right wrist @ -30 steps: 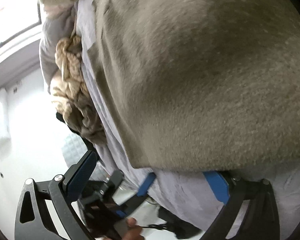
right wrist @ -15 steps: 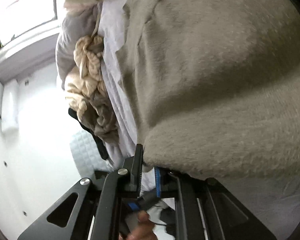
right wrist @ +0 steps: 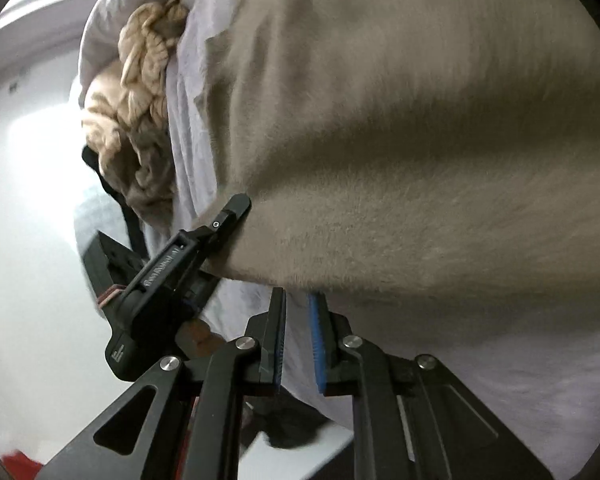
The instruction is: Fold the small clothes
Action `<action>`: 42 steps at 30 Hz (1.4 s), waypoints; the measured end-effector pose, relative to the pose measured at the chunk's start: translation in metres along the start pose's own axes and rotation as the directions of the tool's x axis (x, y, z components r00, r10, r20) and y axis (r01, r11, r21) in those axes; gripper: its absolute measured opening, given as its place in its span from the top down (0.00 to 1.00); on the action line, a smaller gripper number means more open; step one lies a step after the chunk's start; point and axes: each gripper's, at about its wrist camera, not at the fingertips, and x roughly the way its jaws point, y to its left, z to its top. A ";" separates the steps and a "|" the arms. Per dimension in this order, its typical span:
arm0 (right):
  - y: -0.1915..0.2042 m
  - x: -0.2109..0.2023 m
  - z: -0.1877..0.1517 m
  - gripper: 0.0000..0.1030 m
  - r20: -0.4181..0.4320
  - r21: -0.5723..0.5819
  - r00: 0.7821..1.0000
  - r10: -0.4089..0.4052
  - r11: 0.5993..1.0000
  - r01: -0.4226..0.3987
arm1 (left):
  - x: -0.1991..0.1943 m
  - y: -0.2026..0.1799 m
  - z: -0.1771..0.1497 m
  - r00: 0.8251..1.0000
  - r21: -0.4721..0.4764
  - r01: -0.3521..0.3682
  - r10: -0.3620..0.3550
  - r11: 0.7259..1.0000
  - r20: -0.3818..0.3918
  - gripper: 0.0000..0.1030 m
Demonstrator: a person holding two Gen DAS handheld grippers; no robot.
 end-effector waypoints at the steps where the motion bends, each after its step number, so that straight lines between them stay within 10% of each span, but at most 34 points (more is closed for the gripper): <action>1: 0.005 -0.008 0.002 0.82 0.005 -0.030 0.999 -0.034 0.999 0.034 | -0.004 -0.008 -0.002 0.999 0.068 -0.030 0.029 0.997 0.023 0.85; 2: 0.011 -0.017 0.006 0.75 0.017 -0.062 0.997 -0.069 0.996 0.070 | -0.007 -0.016 -0.004 0.998 0.127 -0.057 0.052 0.990 0.043 0.85; 4: 0.027 -0.034 0.018 0.18 0.046 -0.124 0.990 -0.135 0.982 0.140 | -0.013 -0.030 -0.009 0.993 0.237 -0.102 0.084 0.966 0.087 0.85; 5: 0.032 -0.041 0.023 0.16 0.056 -0.142 0.988 -0.146 0.978 0.153 | -0.014 -0.035 -0.011 0.990 0.281 -0.119 0.093 0.952 0.103 0.85; 19: 0.161 0.058 0.120 0.15 -0.084 -0.525 0.891 -0.447 0.779 0.342 | -0.022 -0.078 -0.032 0.969 0.586 -0.215 0.096 0.781 0.228 0.85; 32: 0.189 0.187 0.135 0.15 -0.102 -0.727 0.608 -0.788 0.476 0.495 | -0.025 -0.086 -0.038 0.964 0.643 -0.223 0.068 0.732 0.257 0.85; 33: 0.186 0.189 0.134 0.25 -0.075 -0.739 0.593 -0.802 0.444 0.507 | -0.025 -0.087 -0.038 0.964 0.645 -0.225 0.069 0.731 0.257 0.85; 34: 0.185 0.188 0.133 0.58 -0.048 -0.748 0.588 -0.807 0.419 0.515 | -0.026 -0.088 -0.037 0.964 0.645 -0.225 0.070 0.730 0.257 0.85; 36: 0.184 0.171 0.136 0.81 -0.001 -0.734 0.631 -0.776 0.429 0.527 | -0.032 -0.092 -0.037 0.964 0.647 -0.217 0.058 0.731 0.258 0.85; 37: 0.183 0.152 0.138 0.85 -0.015 -0.705 0.699 -0.715 0.503 0.500 | -0.037 -0.096 -0.037 0.964 0.651 -0.211 0.044 0.729 0.263 0.85; 42: 0.175 0.058 0.142 0.86 0.014 -0.595 0.872 -0.489 0.697 0.400 | -0.066 -0.139 -0.044 0.958 0.716 -0.167 -0.061 0.678 0.281 0.85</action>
